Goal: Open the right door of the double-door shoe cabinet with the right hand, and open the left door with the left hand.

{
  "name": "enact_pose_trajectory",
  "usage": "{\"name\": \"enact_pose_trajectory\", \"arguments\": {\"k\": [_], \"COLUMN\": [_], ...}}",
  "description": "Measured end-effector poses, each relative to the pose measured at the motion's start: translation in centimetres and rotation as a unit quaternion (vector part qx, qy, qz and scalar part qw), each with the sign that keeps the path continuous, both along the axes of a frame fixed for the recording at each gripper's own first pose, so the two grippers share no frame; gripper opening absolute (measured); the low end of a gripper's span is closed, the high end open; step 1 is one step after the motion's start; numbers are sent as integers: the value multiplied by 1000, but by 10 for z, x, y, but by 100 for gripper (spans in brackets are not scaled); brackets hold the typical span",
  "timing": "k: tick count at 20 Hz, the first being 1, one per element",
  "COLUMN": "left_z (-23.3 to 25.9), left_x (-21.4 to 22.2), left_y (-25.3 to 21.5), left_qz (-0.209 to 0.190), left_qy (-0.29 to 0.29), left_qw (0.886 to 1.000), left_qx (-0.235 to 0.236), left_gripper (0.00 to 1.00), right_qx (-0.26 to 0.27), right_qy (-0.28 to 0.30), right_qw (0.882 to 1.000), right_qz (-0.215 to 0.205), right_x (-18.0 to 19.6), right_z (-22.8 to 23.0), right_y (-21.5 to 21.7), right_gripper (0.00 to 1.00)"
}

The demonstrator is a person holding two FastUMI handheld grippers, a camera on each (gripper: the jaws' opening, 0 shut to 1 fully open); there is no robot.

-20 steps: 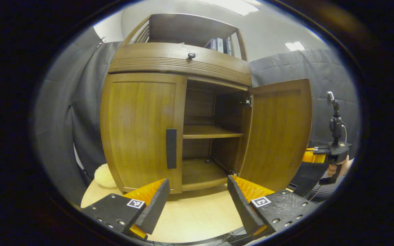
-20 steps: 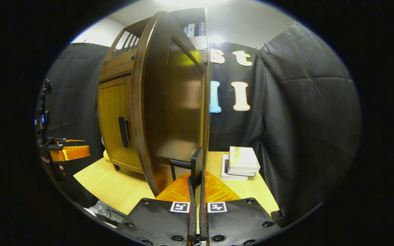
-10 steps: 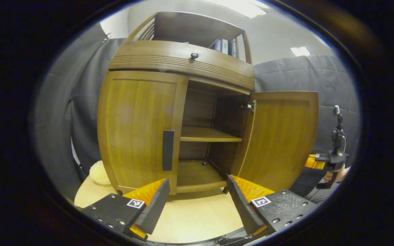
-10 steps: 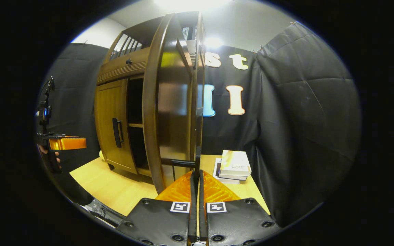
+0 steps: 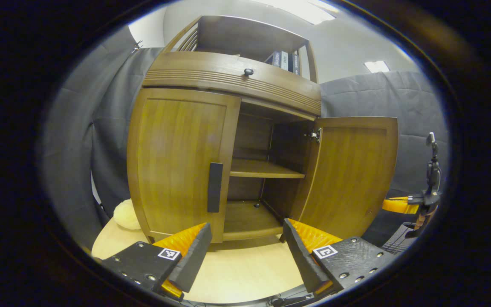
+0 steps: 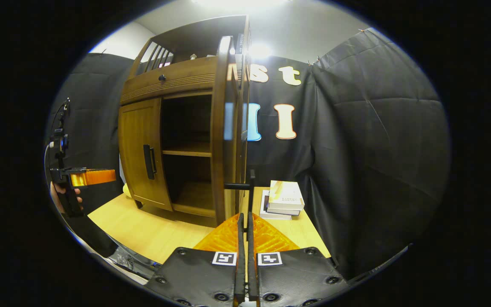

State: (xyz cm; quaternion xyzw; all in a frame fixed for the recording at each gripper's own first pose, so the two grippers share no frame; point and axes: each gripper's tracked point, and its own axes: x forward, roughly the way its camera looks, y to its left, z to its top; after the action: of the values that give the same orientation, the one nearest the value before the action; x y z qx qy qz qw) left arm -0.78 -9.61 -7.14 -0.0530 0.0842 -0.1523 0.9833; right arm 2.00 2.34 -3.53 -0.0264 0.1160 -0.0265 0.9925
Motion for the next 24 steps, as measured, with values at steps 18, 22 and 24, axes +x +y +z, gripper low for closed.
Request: {"name": "enact_pose_trajectory", "arguments": {"k": [18,22,24], "left_z": [35,38,34], "left_x": [42,78,100], "left_y": [73,60,53], "left_qz": [110,103,101], "left_qy": [-41,-35,-31], "left_qw": [993,994,994], "left_qx": [15,18,17], "left_gripper": [99,99,99], "right_qx": [57,49,34], "right_qy": [-49,-39,-36], "right_qw": [990,993,995], "right_qz": [123,101,86], "right_x": [71,104,121], "right_z": [31,25,21], "right_y": [181,173,164], "right_gripper": [72,92,92]}}
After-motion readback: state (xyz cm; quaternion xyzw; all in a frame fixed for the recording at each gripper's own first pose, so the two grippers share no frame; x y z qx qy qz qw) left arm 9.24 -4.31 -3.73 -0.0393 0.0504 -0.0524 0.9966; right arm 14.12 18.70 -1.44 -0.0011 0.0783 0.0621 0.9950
